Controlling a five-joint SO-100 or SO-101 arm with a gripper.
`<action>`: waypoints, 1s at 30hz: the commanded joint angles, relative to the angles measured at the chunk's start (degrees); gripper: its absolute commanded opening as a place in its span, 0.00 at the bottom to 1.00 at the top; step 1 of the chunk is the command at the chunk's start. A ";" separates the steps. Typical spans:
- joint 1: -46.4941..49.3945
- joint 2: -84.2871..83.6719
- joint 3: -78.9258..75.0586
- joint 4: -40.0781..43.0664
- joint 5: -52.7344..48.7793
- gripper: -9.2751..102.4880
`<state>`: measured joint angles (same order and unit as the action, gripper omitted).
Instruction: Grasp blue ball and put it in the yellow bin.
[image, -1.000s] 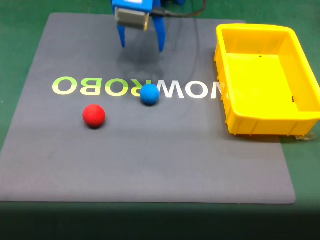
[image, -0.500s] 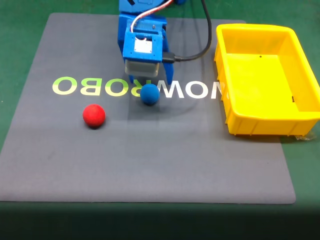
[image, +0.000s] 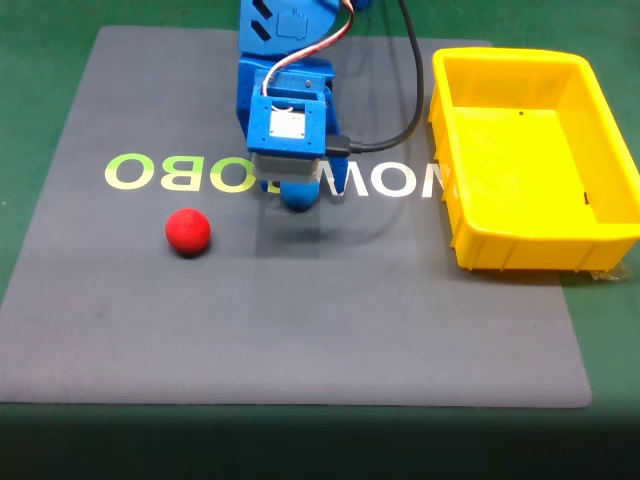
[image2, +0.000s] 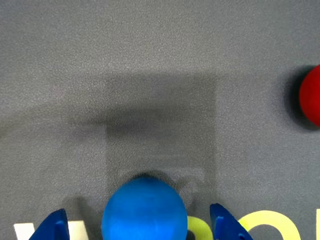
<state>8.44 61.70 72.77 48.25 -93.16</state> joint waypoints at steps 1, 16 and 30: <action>-0.79 0.44 -3.96 -1.41 0.44 0.37; -1.49 -1.05 -4.04 -1.41 1.67 0.23; -1.93 1.14 -4.04 -1.58 2.81 0.08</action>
<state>7.21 59.59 72.60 48.25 -91.14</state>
